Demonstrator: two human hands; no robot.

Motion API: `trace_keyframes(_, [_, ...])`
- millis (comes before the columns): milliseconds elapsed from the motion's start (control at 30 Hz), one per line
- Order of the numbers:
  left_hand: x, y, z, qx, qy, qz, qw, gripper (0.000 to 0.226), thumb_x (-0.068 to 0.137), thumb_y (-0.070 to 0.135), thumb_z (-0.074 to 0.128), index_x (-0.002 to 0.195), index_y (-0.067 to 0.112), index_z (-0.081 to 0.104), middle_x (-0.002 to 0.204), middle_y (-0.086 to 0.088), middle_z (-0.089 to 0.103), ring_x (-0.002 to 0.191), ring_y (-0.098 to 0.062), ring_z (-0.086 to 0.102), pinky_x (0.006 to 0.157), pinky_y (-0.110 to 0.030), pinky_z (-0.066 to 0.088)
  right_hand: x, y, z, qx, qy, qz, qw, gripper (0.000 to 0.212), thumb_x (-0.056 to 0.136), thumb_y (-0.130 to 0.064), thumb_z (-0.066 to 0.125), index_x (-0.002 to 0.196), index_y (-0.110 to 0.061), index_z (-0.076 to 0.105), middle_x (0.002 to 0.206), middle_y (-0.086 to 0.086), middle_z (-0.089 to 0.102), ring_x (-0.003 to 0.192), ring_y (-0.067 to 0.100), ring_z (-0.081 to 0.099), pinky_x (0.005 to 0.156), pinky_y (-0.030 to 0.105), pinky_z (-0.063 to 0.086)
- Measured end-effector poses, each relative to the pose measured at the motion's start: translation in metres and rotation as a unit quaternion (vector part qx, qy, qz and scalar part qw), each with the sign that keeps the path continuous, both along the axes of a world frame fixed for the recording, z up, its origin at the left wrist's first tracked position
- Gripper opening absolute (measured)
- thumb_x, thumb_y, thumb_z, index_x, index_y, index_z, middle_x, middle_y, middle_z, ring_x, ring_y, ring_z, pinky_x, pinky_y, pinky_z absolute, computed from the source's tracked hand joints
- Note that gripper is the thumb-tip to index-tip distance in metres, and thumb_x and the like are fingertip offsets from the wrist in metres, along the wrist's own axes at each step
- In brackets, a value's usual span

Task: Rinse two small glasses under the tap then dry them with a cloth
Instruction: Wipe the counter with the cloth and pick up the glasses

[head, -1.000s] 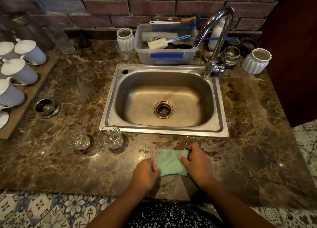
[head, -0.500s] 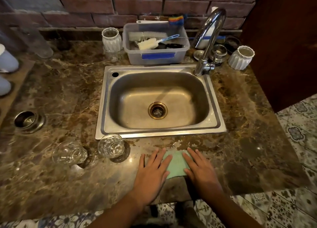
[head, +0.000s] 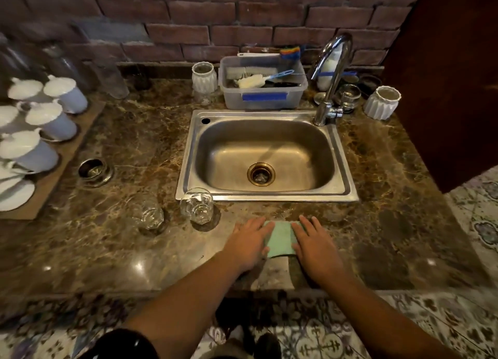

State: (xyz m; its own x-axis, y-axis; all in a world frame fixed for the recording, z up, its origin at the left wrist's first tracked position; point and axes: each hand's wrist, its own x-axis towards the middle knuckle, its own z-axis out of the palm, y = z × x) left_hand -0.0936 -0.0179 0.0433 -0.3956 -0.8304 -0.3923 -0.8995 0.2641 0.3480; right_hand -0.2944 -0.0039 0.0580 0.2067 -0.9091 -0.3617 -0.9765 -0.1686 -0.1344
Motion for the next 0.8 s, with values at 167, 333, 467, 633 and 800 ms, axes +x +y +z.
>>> trace_keyframes(167, [0.028,0.014,0.048,-0.043,0.073,0.063,0.994,0.053,0.096,0.018,0.057,0.148,0.024,0.048,0.143,-0.004,0.057,0.13,-0.024,0.053,0.108,-0.038,0.044,0.018,-0.003,0.032,-0.006,-0.043,0.029,0.999,0.061,0.093,-0.037,0.058,0.148,-0.025,0.036,0.157,0.003,0.035,0.146,0.025,0.028,0.119,0.05,0.028])
trace_keyframes(333, [0.087,0.033,0.091,-0.176,0.098,0.083,0.976,0.034,0.092,0.016,0.063,0.126,0.017,0.065,0.12,-0.004,0.063,0.117,-0.022,0.056,0.103,-0.036,0.045,0.061,-0.015,0.072,-0.032,-0.121,0.048,0.991,0.062,0.09,-0.042,0.062,0.144,-0.021,0.042,0.143,0.006,0.049,0.13,0.026,0.047,0.107,0.042,0.044])
trace_keyframes(467, [0.142,0.034,0.108,-0.218,0.068,0.133,0.965,0.043,0.092,0.028,0.068,0.132,0.016,0.059,0.13,-0.005,0.059,0.125,-0.024,0.051,0.106,-0.033,0.041,0.108,-0.027,0.098,-0.05,-0.146,0.076,0.985,0.064,0.089,-0.037,0.064,0.145,-0.015,0.041,0.144,0.013,0.045,0.131,0.031,0.047,0.106,0.041,0.043])
trace_keyframes(633, [0.211,0.027,0.101,-0.134,-0.052,0.177,0.974,0.081,0.088,0.051,0.065,0.156,0.03,0.025,0.163,-0.009,0.025,0.149,-0.033,0.024,0.118,-0.049,0.032,0.177,-0.041,0.104,-0.039,-0.137,0.086,0.986,0.09,0.084,-0.046,0.071,0.156,-0.022,0.022,0.161,0.016,0.021,0.148,0.035,0.023,0.119,0.043,0.029])
trace_keyframes(800, [0.25,0.019,0.08,-0.034,-0.081,0.15,0.985,0.107,0.083,0.057,0.069,0.159,0.044,-0.005,0.17,-0.007,-0.008,0.156,-0.037,-0.003,0.124,-0.054,0.018,0.236,-0.045,0.088,-0.003,-0.096,0.066,0.993,0.105,0.081,-0.052,0.073,0.158,-0.031,0.006,0.167,0.015,-0.004,0.153,0.039,0.006,0.123,0.049,0.02])
